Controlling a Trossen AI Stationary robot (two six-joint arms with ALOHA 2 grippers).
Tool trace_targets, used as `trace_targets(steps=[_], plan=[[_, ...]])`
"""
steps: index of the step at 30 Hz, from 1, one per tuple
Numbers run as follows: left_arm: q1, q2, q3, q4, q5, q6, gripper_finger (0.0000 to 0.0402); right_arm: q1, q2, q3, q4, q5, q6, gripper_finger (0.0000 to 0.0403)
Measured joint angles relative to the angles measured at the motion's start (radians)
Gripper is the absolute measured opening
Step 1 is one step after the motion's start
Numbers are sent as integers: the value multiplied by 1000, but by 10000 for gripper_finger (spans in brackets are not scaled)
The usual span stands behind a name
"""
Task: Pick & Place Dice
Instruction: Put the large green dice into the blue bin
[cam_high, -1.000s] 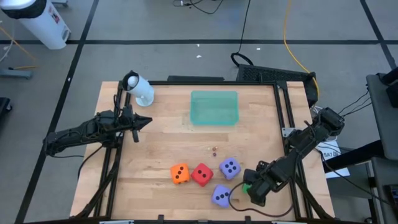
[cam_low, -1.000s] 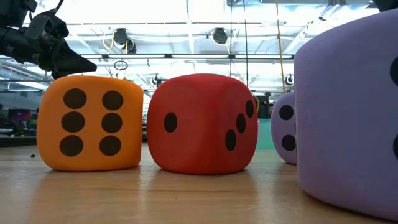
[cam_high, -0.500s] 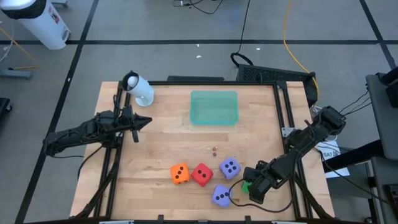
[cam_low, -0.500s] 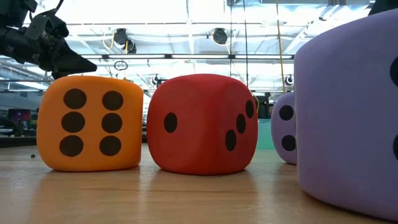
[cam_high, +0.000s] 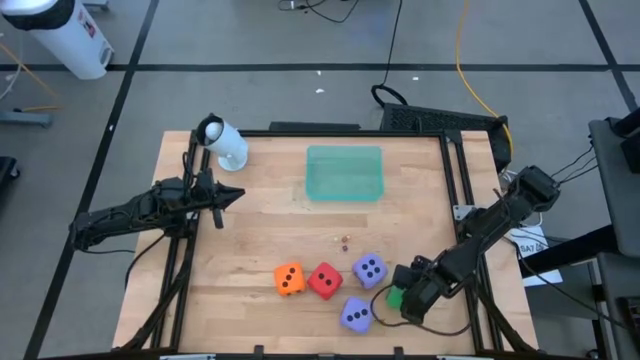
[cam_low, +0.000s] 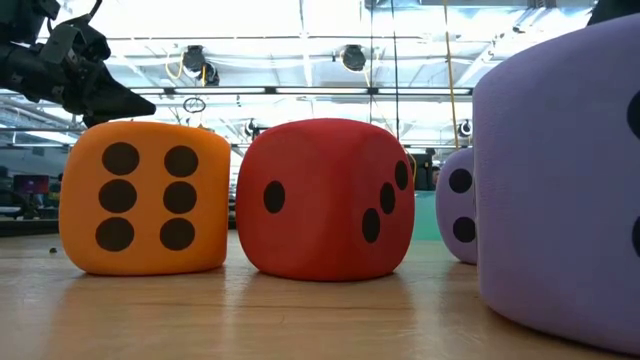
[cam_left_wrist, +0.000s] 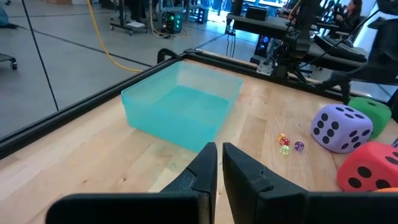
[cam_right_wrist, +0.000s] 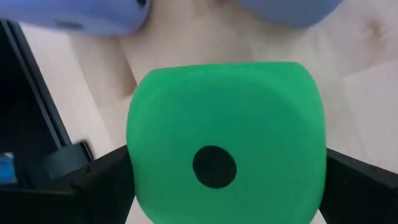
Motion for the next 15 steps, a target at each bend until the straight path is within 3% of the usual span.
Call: trace_targets(steps=[9,15], plan=[[0,0,0,2,0,-2,33,-52,-231,-1,5,81,-32,392],[0,0,0,-2,1,-6,33,-71,-306,-2,1,107,-84,392]])
